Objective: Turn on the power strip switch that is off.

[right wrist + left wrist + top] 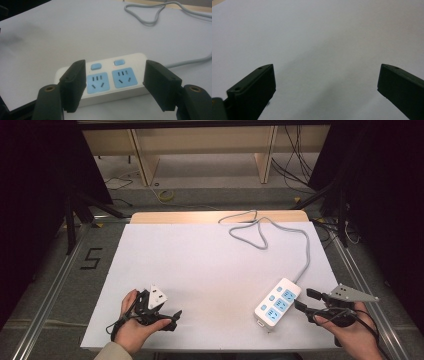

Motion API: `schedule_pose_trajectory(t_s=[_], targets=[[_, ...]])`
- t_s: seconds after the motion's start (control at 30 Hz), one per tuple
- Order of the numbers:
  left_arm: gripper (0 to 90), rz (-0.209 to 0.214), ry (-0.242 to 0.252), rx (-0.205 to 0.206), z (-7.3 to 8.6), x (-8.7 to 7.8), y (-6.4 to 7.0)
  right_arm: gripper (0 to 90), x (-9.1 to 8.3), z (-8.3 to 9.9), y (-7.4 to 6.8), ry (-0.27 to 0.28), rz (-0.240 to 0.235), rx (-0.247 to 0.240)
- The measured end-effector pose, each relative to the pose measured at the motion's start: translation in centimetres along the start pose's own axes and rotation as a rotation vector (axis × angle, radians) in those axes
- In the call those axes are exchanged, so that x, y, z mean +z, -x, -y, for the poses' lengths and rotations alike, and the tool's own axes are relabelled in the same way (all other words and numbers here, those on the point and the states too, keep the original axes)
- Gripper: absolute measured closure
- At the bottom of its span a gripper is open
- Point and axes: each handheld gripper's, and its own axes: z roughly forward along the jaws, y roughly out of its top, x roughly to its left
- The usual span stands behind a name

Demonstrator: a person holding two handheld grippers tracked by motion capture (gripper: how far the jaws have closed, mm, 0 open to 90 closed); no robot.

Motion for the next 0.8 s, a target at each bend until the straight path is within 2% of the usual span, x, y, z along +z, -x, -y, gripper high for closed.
schedule_pose_trajectory(t_s=[0.17, 0.47, 0.8], targets=[[1.4, -0.006, 0.002, -0.008, 0.1, -0.1, -0.2, 41.1, -0.1, -0.1, -0.1, -0.001, -0.008, -0.02], [1.9, -0.008, -0.001, -0.002, 0.1, -0.1, -0.2, 67.5, -0.5, -0.7, -0.3, 0.007, 0.011, -0.058], [2.8, -0.016, -0.005, -0.014, 0.1, -0.1, -0.3, 85.2, -0.5, -1.1, -0.3, -0.022, 0.033, -0.089]])
